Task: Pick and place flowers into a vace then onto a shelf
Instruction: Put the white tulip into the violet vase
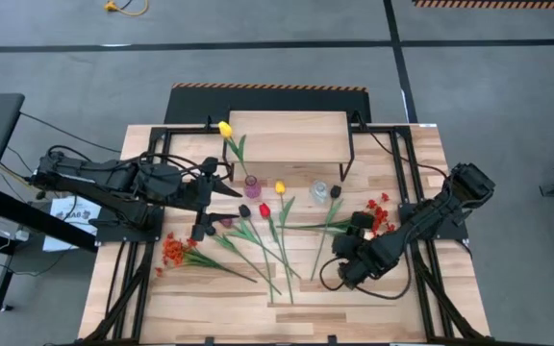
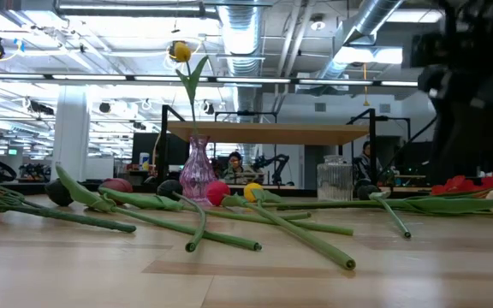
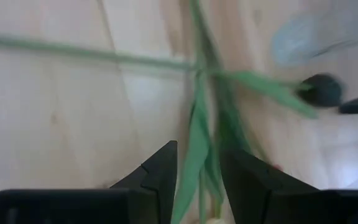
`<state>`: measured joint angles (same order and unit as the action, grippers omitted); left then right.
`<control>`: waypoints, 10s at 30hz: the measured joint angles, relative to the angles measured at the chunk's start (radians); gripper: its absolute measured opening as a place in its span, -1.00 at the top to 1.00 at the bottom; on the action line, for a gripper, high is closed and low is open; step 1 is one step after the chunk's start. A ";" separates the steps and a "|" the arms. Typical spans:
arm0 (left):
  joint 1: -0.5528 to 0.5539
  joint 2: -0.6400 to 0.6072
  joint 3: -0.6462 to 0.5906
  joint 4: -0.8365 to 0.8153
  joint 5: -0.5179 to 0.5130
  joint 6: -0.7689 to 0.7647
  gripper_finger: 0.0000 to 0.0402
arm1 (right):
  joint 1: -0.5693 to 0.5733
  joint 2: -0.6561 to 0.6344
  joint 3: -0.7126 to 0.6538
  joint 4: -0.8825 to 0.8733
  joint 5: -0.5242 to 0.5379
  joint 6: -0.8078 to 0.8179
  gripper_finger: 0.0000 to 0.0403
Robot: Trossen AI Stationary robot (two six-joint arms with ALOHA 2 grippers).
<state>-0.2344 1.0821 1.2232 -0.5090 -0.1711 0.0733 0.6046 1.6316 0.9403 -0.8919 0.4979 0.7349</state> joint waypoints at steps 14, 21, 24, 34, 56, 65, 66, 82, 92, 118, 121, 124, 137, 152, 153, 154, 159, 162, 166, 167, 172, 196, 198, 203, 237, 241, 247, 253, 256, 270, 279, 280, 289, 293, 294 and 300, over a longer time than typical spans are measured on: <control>0.000 0.000 0.000 -0.018 0.000 -0.031 -0.07 | -0.084 0.007 -0.101 0.012 -0.109 -0.115 0.44; 0.000 0.000 0.000 -0.017 0.000 -0.030 -0.07 | -0.106 0.007 -0.146 0.042 -0.147 -0.118 0.44; 0.000 0.000 0.000 -0.017 0.000 -0.028 -0.07 | -0.115 0.002 -0.170 0.090 -0.190 -0.135 0.47; 0.000 0.000 0.000 -0.016 0.000 -0.027 -0.07 | -0.118 -0.005 -0.152 0.089 -0.355 -0.135 0.93; 0.000 0.000 0.000 -0.016 0.000 -0.028 -0.07 | 0.042 -0.002 0.154 -0.410 -0.501 -0.098 0.99; 0.000 0.000 0.000 -0.016 0.000 -0.028 -0.07 | 0.134 -0.004 0.245 -0.683 -0.421 0.031 0.99; 0.000 0.000 0.000 -0.016 0.000 -0.028 -0.07 | 0.142 -0.004 0.248 -0.676 -0.415 0.031 0.99; 0.000 0.000 0.000 -0.015 0.000 -0.029 -0.07 | 0.186 -0.003 0.261 -0.482 -0.227 -0.048 0.99; 0.000 0.000 0.000 -0.015 0.000 -0.029 -0.07 | 0.185 -0.013 0.261 -0.180 -0.176 -0.285 0.98; 0.000 0.000 -0.001 -0.015 0.000 -0.037 -0.07 | 0.025 -0.073 0.261 -0.470 0.267 -0.617 0.96; 0.000 0.001 -0.001 -0.015 0.000 -0.058 -0.07 | -0.027 -0.073 0.261 -0.465 0.305 -0.714 0.93; 0.000 0.020 -0.001 -0.005 0.000 -0.090 -0.07 | -0.066 -0.073 0.261 -0.456 0.417 -0.804 0.93; 0.000 0.204 -0.001 0.116 0.008 -0.185 -0.07 | -0.123 -0.072 0.261 -0.161 0.955 -1.488 0.92; 0.031 0.230 -0.001 0.233 -0.012 -0.348 -0.07 | -0.121 -0.072 0.261 0.215 0.877 -2.003 0.98; 0.033 0.230 -0.001 0.232 -0.013 -0.356 -0.07 | -0.121 -0.072 0.261 0.236 0.868 -2.025 0.98; 0.035 0.230 -0.001 0.231 -0.013 -0.363 -0.07 | -0.123 -0.072 0.261 0.266 0.861 -2.044 0.98; 0.034 0.230 -0.001 0.228 -0.036 -0.376 -0.07 | -0.147 -0.072 0.261 0.402 0.817 -2.094 0.97; 0.041 0.230 -0.001 0.206 -0.039 -0.394 -0.07 | -0.157 -0.072 0.261 0.431 0.805 -2.106 0.99; 0.058 0.230 -0.001 0.146 -0.045 -0.447 -0.07 | -0.155 -0.072 0.261 0.439 0.783 -2.123 0.98; 0.061 0.230 -0.003 0.139 -0.044 -0.462 -0.07 | -0.153 -0.072 0.261 0.442 0.779 -2.126 0.97; 0.098 0.229 -0.048 0.160 0.043 -0.533 -0.07 | -0.140 -0.072 0.261 0.482 0.753 -2.155 0.98; 0.199 0.427 -0.067 0.409 0.427 -0.614 -0.07 | -0.128 -0.072 0.261 0.602 0.727 -2.228 0.97; 0.202 0.426 -0.058 0.424 0.429 -0.606 -0.07 | -0.125 -0.072 0.261 0.602 0.727 -2.228 0.98; 0.206 0.414 -0.052 0.438 0.437 -0.600 -0.07 | -0.113 -0.072 0.261 0.602 0.727 -2.227 0.97; 0.205 0.425 -0.053 0.418 0.420 -0.504 0.93 | -0.113 -0.072 0.261 0.602 0.729 -2.220 0.97; 0.204 0.425 -0.053 0.419 0.420 -0.505 0.97 | -0.121 -0.073 0.261 0.603 0.705 -2.174 0.97; 0.206 0.425 -0.053 0.431 0.425 -0.510 0.92 | -0.141 -0.073 0.261 0.603 0.691 -2.149 0.84; 0.205 0.425 -0.053 0.429 0.428 -0.511 0.92 | -0.139 -0.073 0.261 0.618 0.690 -2.149 0.57; 0.205 0.425 -0.053 0.427 0.428 -0.512 0.94 | -0.128 -0.073 0.261 0.620 0.696 -2.149 0.45; 0.205 0.408 -0.053 0.300 0.297 -0.516 0.95 | -0.050 -0.073 0.261 0.636 0.708 -2.148 0.18; 0.177 0.284 -0.053 0.214 0.187 -0.507 0.95 | -0.009 -0.073 0.261 0.639 0.711 -2.042 0.23; 0.168 0.266 -0.053 0.199 0.166 -0.506 0.95 | -0.009 -0.073 0.261 0.639 0.716 -1.995 0.23; 0.039 0.125 -0.053 0.159 -0.097 -0.454 0.95 | -0.030 -0.072 0.261 0.603 0.813 -1.473 0.29; -0.027 0.095 -0.053 0.162 -0.196 -0.426 0.95 | -0.066 -0.072 0.261 0.498 0.813 -1.179 0.33; -0.043 0.092 -0.053 0.162 -0.215 -0.422 0.95 | -0.074 -0.072 0.261 0.449 0.813 -1.086 0.34; -0.127 0.086 -0.053 0.167 -0.320 -0.390 0.95 | -0.126 -0.072 0.261 0.082 0.718 -0.470 0.45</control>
<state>-0.3612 1.1679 1.1706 -0.3416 -0.4909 -0.3171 0.4783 1.5593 1.2015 -0.8098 1.2157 0.2645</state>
